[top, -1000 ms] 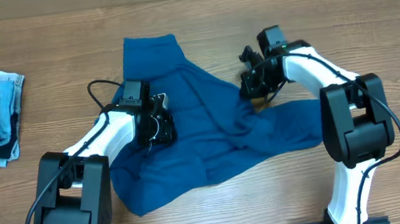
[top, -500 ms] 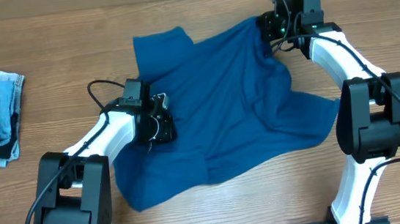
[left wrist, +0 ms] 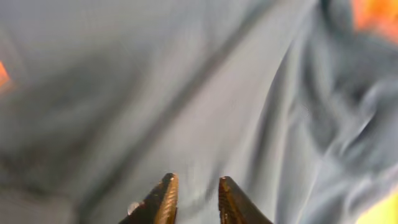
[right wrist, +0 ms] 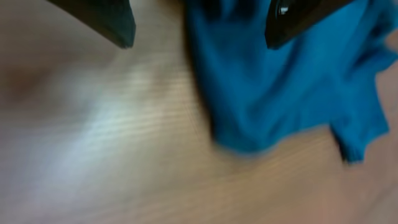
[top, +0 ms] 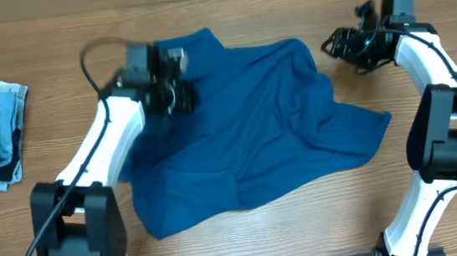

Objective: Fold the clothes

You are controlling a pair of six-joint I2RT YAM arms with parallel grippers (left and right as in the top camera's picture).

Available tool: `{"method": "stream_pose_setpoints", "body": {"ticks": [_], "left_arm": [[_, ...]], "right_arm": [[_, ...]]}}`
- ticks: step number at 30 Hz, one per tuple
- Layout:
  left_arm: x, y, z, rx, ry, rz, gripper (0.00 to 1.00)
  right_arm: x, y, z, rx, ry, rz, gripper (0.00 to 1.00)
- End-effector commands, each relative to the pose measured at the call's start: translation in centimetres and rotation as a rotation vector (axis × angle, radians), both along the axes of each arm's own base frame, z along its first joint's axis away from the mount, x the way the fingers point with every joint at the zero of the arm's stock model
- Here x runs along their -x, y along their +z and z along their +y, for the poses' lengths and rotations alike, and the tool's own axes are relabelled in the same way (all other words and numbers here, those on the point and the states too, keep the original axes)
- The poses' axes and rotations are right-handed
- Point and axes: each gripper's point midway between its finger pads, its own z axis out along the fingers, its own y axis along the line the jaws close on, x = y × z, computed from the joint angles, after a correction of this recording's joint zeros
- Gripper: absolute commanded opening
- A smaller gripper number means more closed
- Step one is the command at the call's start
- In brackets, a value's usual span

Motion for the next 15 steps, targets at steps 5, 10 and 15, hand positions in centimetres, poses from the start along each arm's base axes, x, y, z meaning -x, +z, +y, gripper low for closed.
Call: {"method": "stream_pose_setpoints", "body": {"ticks": [5,10,15], "left_arm": [[-6.6,0.3,1.1,-0.092,0.058,-0.166,0.36],[-5.9,-7.5,0.7,-0.103,0.022,-0.009,0.31],[-5.7,-10.7,1.2,-0.139,0.019,0.035,0.3]], "right_arm": [[4.4,-0.1,2.9,-0.093,0.025,0.212,0.69],[4.6,-0.2,2.9,-0.09,0.034,0.212,0.68],[4.3,-0.1,2.8,-0.08,0.055,0.185,0.68]]}}
